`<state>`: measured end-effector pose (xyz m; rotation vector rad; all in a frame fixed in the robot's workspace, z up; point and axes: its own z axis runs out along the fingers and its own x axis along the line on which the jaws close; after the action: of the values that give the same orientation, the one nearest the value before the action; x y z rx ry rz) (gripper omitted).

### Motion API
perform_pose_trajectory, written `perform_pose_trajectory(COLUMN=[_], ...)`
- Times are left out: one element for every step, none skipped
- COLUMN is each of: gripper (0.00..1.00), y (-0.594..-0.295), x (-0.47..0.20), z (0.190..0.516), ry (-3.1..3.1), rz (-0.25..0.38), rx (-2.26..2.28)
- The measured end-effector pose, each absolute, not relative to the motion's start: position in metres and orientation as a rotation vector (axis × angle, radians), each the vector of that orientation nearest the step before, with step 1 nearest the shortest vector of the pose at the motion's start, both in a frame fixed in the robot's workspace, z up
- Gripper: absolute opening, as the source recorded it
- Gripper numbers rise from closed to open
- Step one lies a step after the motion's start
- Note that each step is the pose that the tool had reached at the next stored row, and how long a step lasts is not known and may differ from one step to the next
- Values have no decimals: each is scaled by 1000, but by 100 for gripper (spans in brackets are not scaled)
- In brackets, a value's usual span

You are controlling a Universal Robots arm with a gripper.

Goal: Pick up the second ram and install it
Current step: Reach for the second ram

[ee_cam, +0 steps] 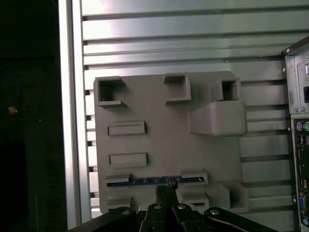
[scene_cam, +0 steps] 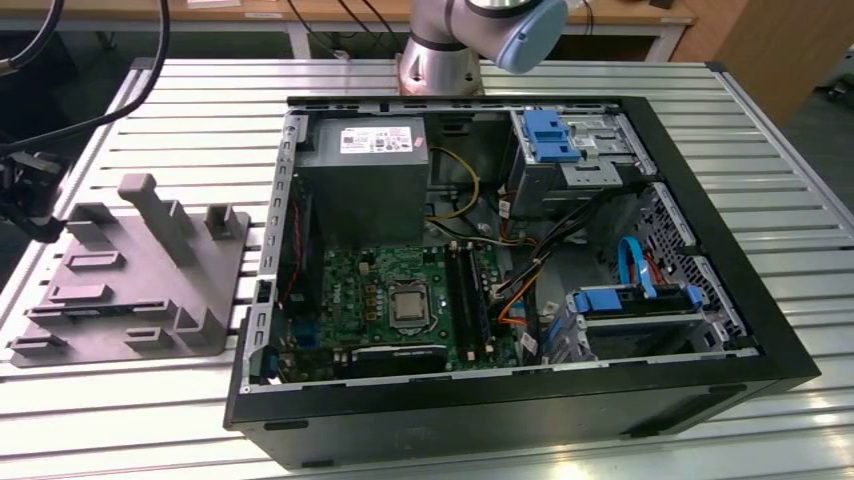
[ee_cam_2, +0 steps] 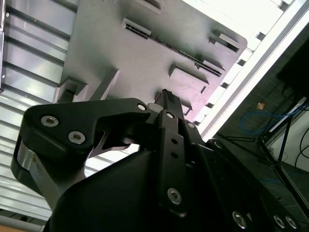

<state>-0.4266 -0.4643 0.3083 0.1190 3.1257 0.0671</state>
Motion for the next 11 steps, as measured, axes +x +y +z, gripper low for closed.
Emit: perform_pose_trajectory(gripper=[10,10,10,10,10,10,10,10,10,10,10], y=[-466,-468,-470,-471,-473,-474,-476,-476,-477,-477,-477], x=[-427,-427,-427,-427,-427,-427,-427,-427,-427,-427,-427], z=[308,308,307,307,307,306,306,305,305,305,305], ry=[3126,3126,3126,3126,3126,3126,3126,3126,3126,3126,3126], rz=[67,67,67,67,67,67,67,67,67,67,67], rx=[119,119,119,119,119,119,119,119,119,119,119])
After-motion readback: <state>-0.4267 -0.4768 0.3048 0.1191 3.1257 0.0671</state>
